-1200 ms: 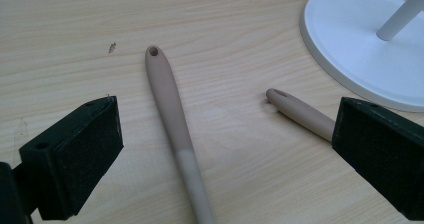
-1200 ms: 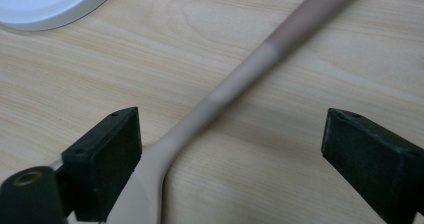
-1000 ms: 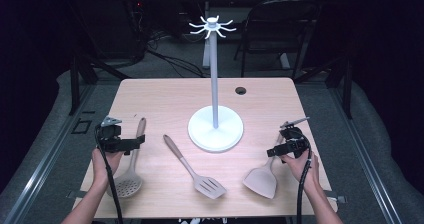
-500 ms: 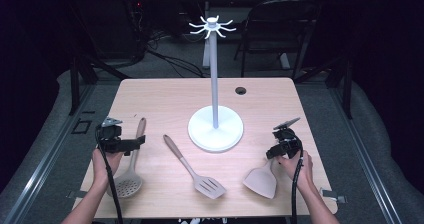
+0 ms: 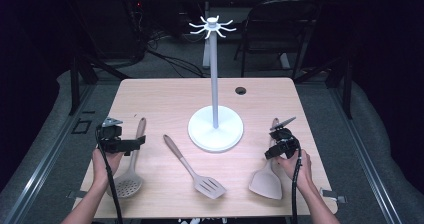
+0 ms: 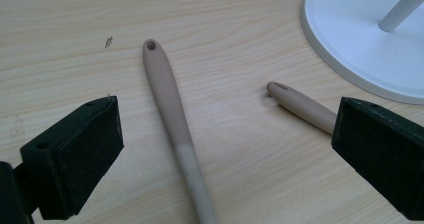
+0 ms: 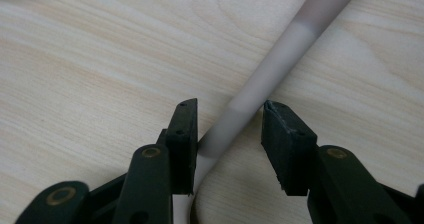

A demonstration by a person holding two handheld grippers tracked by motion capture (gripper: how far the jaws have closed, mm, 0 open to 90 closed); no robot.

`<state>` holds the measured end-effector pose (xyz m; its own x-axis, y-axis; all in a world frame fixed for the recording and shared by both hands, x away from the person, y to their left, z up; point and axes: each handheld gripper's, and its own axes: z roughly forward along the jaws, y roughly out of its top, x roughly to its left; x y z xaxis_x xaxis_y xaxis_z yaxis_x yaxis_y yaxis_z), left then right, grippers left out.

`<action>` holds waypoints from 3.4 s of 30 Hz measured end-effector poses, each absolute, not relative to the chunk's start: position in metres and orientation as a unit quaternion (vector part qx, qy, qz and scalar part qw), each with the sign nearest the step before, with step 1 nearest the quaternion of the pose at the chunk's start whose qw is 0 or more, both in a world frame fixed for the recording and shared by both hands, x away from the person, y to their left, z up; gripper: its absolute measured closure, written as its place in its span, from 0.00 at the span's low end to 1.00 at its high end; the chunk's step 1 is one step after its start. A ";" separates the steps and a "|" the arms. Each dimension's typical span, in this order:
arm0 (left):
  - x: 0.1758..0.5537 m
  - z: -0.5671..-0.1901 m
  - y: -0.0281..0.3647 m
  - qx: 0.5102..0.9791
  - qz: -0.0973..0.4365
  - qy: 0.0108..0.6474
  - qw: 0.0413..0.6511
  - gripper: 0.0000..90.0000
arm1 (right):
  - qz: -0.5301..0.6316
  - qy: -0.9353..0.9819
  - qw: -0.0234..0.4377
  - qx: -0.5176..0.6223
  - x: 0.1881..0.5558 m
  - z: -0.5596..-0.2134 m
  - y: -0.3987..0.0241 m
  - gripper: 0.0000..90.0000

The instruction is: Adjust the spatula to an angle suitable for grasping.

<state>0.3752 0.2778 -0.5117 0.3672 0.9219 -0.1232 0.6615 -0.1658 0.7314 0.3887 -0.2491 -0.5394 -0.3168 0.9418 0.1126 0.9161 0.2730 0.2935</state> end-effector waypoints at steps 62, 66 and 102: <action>0.375 -0.512 0.274 0.748 0.176 0.524 0.368 0.00 | 0.104 0.826 0.046 0.552 0.408 -0.538 -0.239 0.86; 0.375 -0.512 0.273 0.750 0.176 0.522 0.367 0.00 | 0.110 0.822 0.050 0.556 0.406 -0.537 -0.242 0.88; 0.372 -0.507 0.270 0.749 0.174 0.516 0.377 0.00 | 0.275 0.819 0.113 0.491 0.363 -0.487 -0.245 0.88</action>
<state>0.3723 0.2700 -0.5071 0.4058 0.9050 -0.1276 0.6423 -0.1831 0.7443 0.3633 -0.2455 -0.4869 -0.4932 0.8657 0.0856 0.7415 0.3669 0.5617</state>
